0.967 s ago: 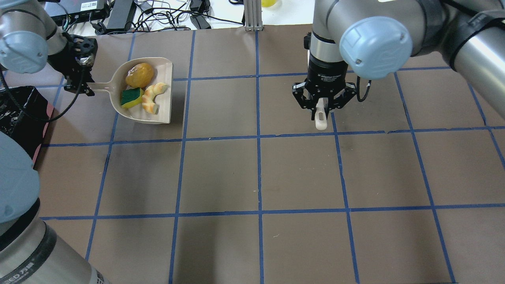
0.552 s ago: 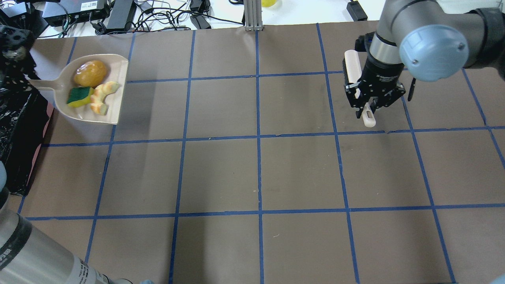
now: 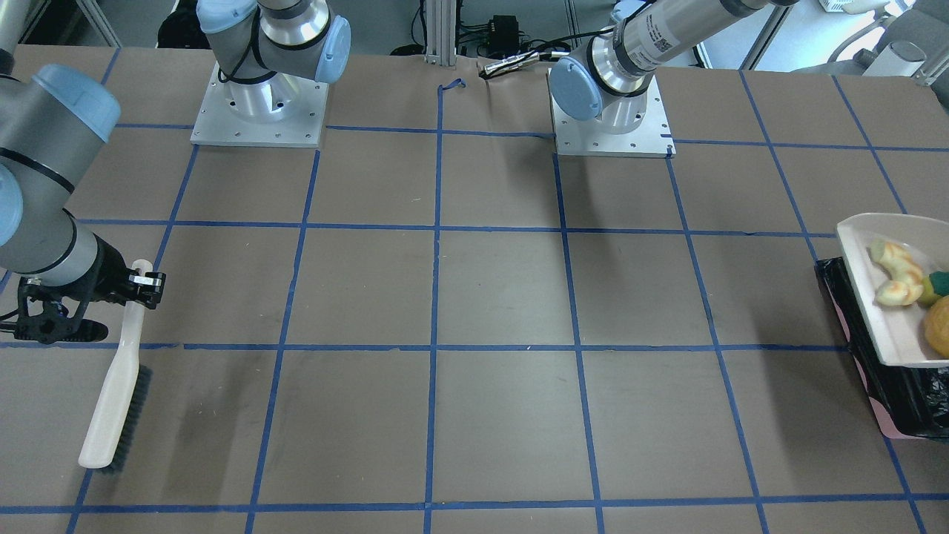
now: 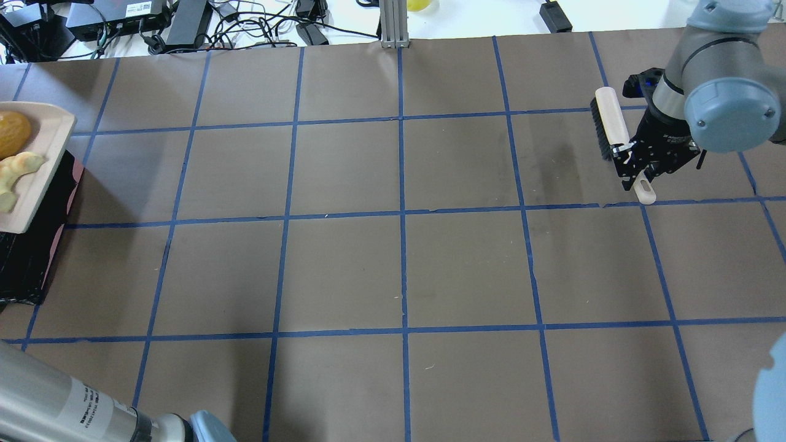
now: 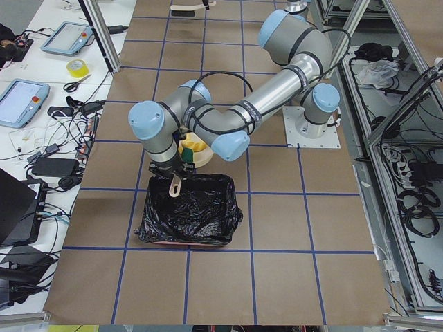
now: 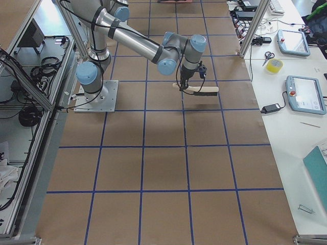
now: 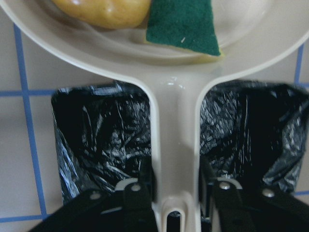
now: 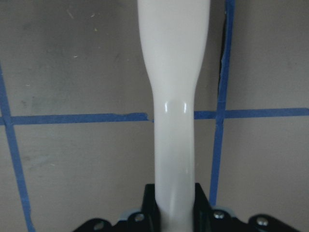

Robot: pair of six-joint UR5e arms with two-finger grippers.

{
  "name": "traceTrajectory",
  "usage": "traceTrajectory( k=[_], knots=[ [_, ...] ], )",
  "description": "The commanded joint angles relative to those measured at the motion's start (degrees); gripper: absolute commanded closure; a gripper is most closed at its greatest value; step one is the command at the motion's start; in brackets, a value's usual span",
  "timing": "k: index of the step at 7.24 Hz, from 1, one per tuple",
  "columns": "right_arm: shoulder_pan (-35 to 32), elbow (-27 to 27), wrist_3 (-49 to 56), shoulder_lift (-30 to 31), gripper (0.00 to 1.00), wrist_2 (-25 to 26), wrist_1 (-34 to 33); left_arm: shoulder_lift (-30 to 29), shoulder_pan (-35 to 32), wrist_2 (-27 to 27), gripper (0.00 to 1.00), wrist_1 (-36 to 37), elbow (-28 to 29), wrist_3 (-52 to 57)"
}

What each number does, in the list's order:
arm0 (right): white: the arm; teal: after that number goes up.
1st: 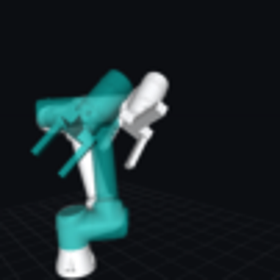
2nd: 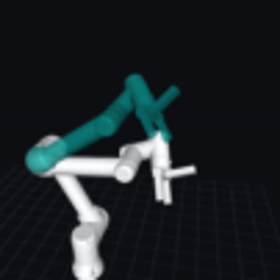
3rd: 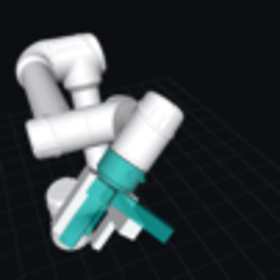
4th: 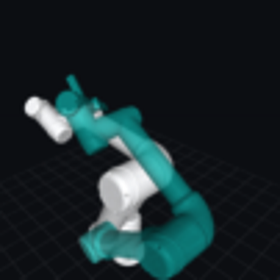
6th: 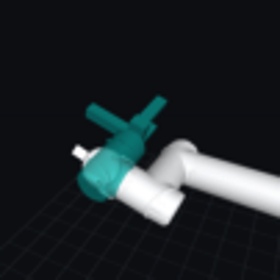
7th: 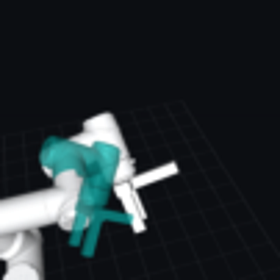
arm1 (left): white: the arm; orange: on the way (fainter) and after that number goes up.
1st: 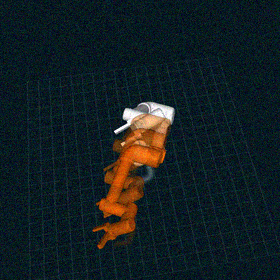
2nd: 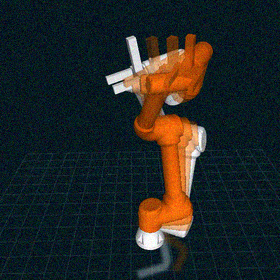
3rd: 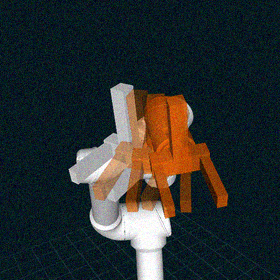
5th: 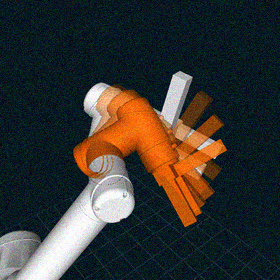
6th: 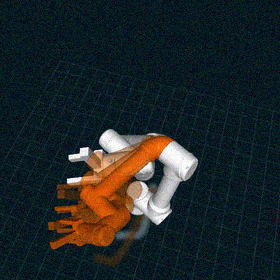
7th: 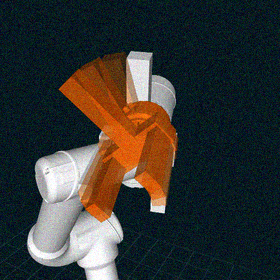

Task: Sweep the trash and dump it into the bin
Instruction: 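Raise the dustpan over the bin with left gripper while right gripper lowers the brush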

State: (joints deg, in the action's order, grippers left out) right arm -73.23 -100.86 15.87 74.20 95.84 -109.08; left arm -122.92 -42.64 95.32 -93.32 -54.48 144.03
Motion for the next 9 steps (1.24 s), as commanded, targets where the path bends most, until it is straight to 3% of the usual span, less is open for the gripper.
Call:
traceTrajectory(
  k=[1,3,5,8,9],
  knots=[
    [2.6,-0.1,3.5,-2.3,1.0,0.7,-2.8,-2.0,4.1,4.1,1.0,8.5,2.0,13.1],
    [2.7,-0.1,4.7,-3.2,1.0,0.7,-4.3,-4.5,4.8,4.6,1.0,14.4,5.0,20.0],
    [2.6,-0.1,4.7,-3.9,1.0,0.4,-4.5,-6.5,4.1,4.6,1.0,25.1,4.4,29.8],
    [2.7,0.0,4.4,-5.1,1.0,0.7,-5.6,-5.0,1.3,7.4,1.0,26.8,2.1,32.7],
    [2.6,0.0,4.2,-5.2,1.0,0.7,-5.6,-4.7,-0.9,7.7,1.0,32.3,1.5,36.9]
  ],
)
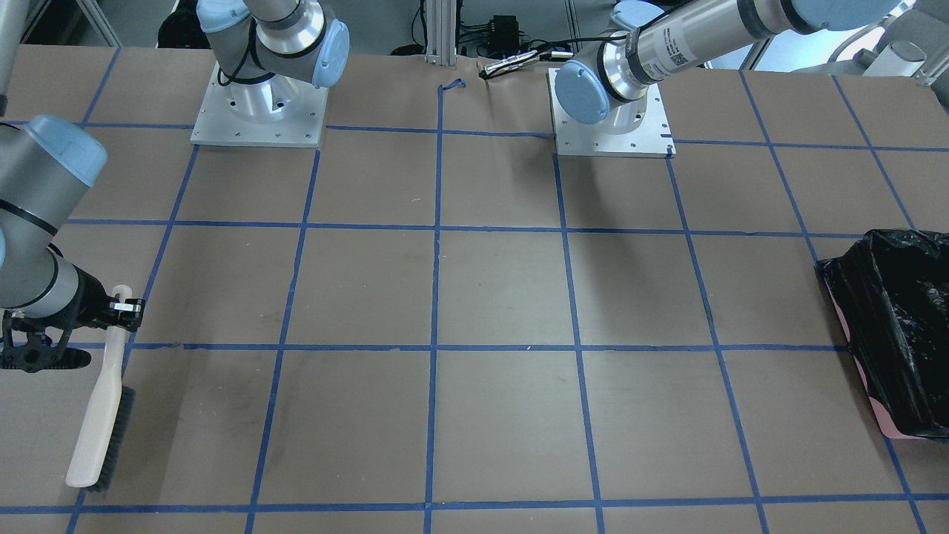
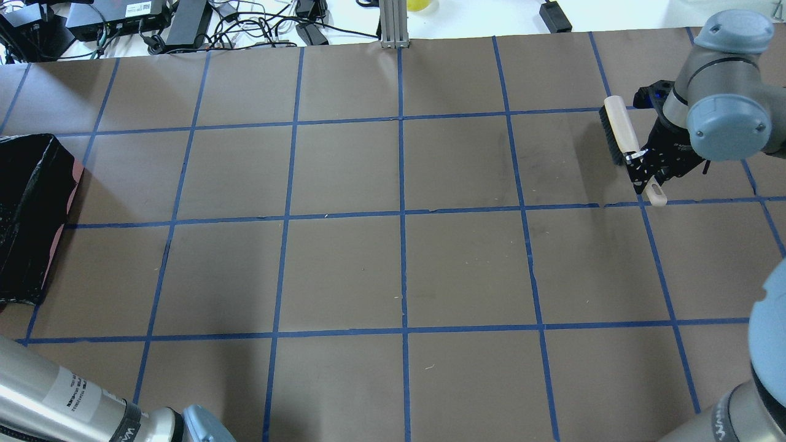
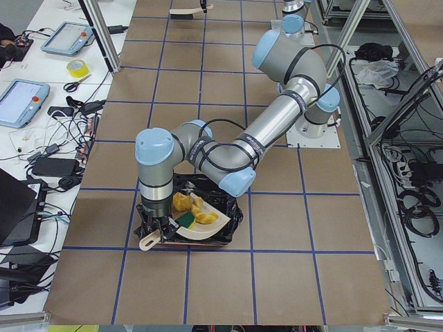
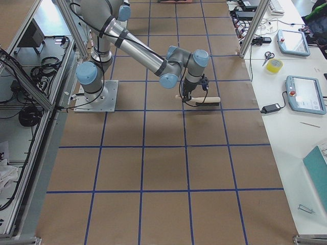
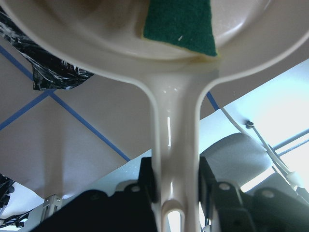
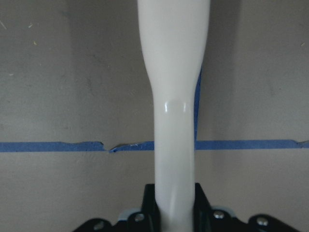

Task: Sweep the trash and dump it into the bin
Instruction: 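Tilt the dustpan with the left gripper to dump the debris into the bin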

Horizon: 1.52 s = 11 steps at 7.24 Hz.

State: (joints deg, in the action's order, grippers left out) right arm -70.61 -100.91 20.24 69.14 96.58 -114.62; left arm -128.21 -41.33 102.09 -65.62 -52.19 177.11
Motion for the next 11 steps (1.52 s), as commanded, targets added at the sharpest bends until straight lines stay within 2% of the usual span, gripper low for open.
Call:
traceTrajectory(
  k=[1,10,11],
  knots=[
    [0.0,0.0,-0.4,-0.2,1.0,0.1,-0.1,0.9,-2.9,1.8,1.0,6.5,-1.8,4.1],
    [-0.1,0.0,0.0,-0.5,0.99,0.1,-0.1,4.1,-4.1,2.2,1.0,32.0,-13.7,7.8],
    [-0.1,0.0,0.0,-0.7,0.95,0.1,-0.1,5.1,-5.2,5.1,1.0,35.2,-16.2,7.9]
  ],
)
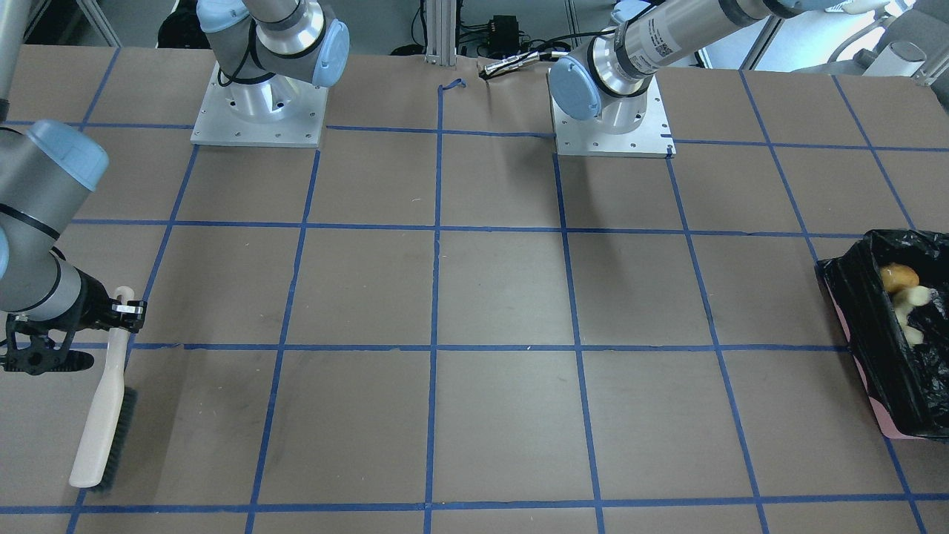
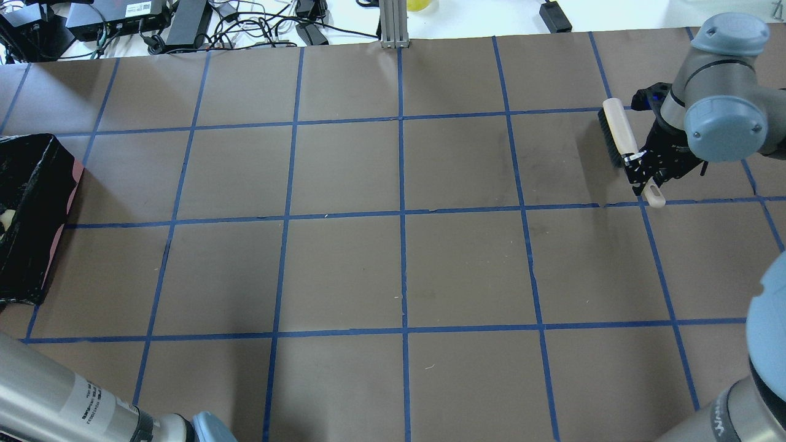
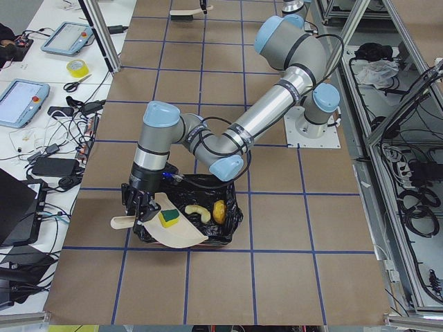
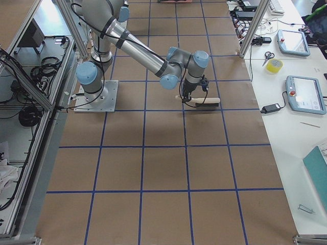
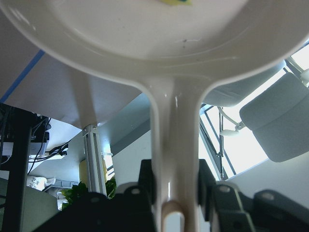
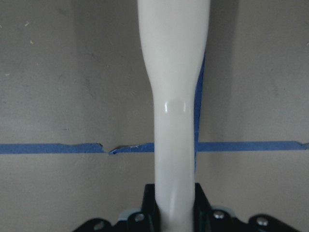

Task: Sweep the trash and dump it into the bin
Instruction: 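Tilt the dustpan with the left gripper to dump the debris into the bin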

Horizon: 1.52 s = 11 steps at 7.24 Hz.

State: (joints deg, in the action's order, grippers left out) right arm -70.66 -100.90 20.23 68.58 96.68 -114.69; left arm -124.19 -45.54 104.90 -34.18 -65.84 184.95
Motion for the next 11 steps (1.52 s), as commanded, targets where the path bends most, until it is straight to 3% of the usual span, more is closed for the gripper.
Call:
traceTrajectory(
  k=[1,3,4,5,6,8,10,11],
  knots=[
    [0.0,0.0,-0.1,-0.4,0.94,0.0,0.0,2.8,-1.1,2.4,1.0,4.8,-6.1,0.1],
    [0.1,0.0,-0.1,-0.6,0.89,0.0,0.0,5.2,-1.1,2.4,1.0,5.4,-9.0,0.1],
    [0.1,0.0,-0.1,-0.6,0.83,0.0,0.0,5.3,-1.2,2.6,1.0,9.5,-10.0,0.1],
    [0.1,0.0,0.2,-0.6,0.39,0.0,-0.1,5.5,-1.2,2.4,1.0,15.1,-12.8,0.0],
    [0.1,0.1,0.1,-0.5,0.01,0.0,-0.2,6.2,-1.3,2.4,1.0,22.2,-16.1,0.0],
    [0.1,0.7,0.1,0.0,0.0,0.1,0.3,8.0,-1.3,2.4,1.0,25.1,-20.0,0.0],
    [-0.2,2.3,-0.5,2.1,0.0,-0.2,1.1,8.2,-1.7,2.8,1.0,27.6,-20.4,0.0],
    [-0.4,5.2,-0.5,4.6,0.0,-1.1,6.4,7.8,-2.5,3.2,1.0,32.3,-21.2,-0.1]
  ],
)
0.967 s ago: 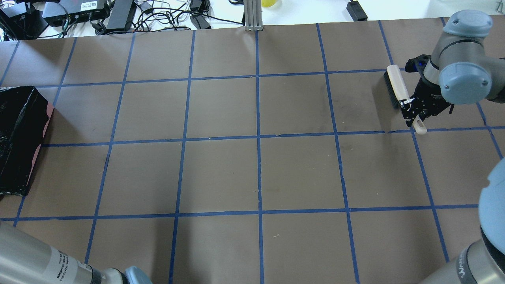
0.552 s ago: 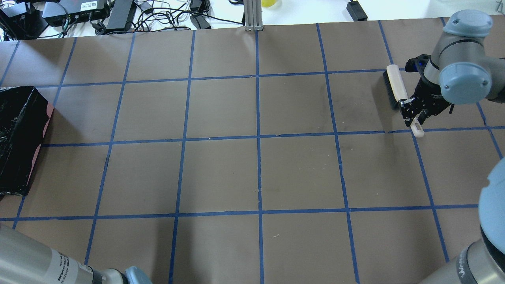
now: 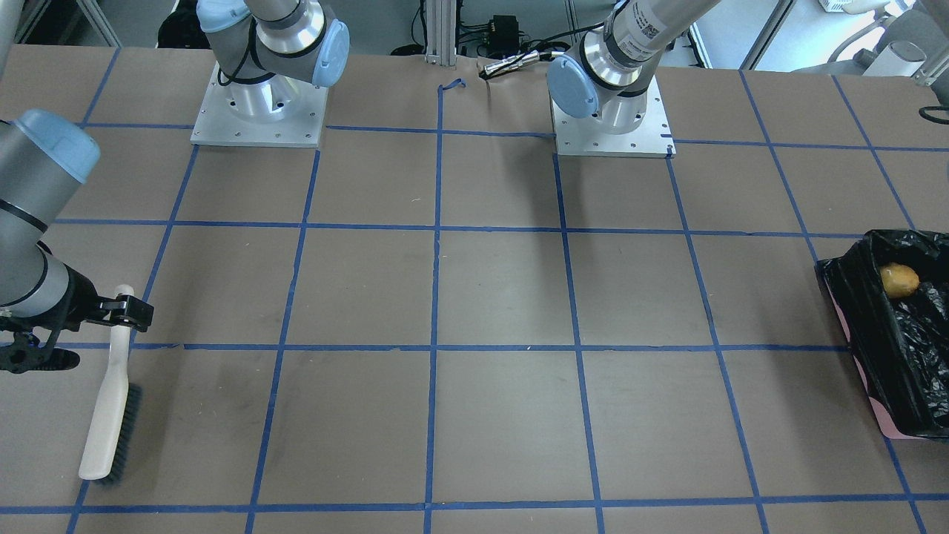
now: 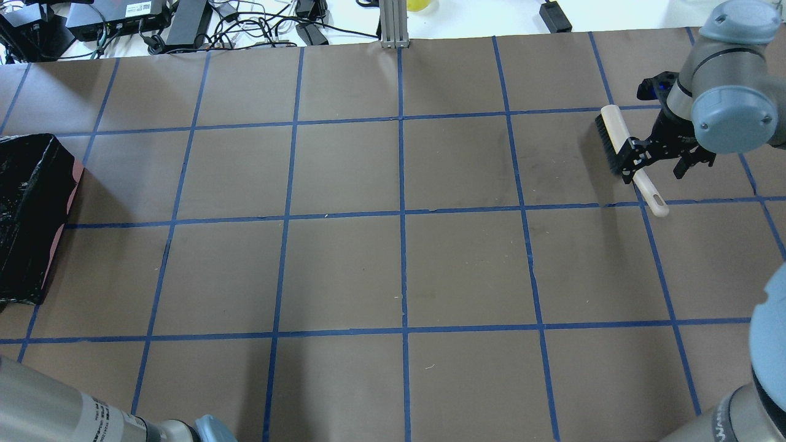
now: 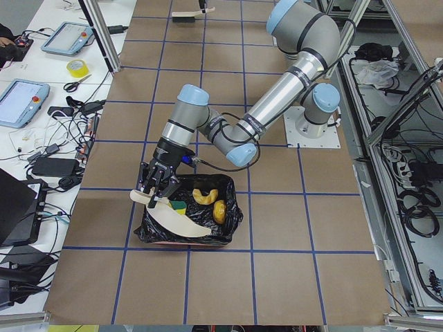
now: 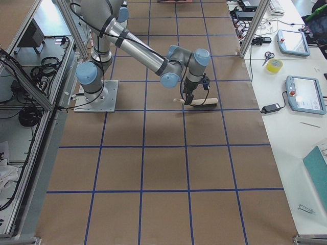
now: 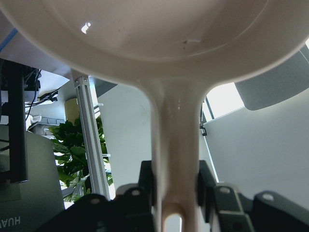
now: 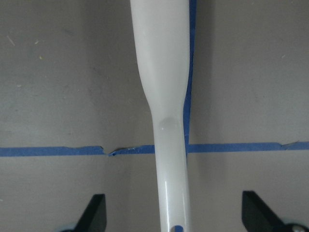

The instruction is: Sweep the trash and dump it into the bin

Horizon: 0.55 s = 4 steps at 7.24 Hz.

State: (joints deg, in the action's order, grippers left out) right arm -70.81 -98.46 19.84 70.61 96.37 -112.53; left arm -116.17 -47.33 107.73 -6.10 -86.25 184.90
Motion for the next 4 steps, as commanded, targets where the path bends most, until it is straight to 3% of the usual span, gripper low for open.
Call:
traceTrajectory(
  k=[1,2,3,4],
  knots=[
    [-0.8,6.0,-4.6,5.0,0.0,-1.3,10.1,0.4,-1.1,1.2,1.0,9.0,-4.2,-0.1],
    [-1.2,8.6,-5.2,9.0,0.0,-1.5,15.8,0.9,-1.1,1.3,1.0,10.9,-5.5,-0.1],
    [-3.0,9.0,-5.5,12.8,0.0,-2.3,17.4,1.1,-1.0,1.3,1.0,10.2,-5.3,-0.1],
    [-6.8,9.2,-6.0,15.0,0.0,-2.9,17.6,1.6,-0.6,0.4,1.0,5.4,-4.7,0.0]
  ],
)
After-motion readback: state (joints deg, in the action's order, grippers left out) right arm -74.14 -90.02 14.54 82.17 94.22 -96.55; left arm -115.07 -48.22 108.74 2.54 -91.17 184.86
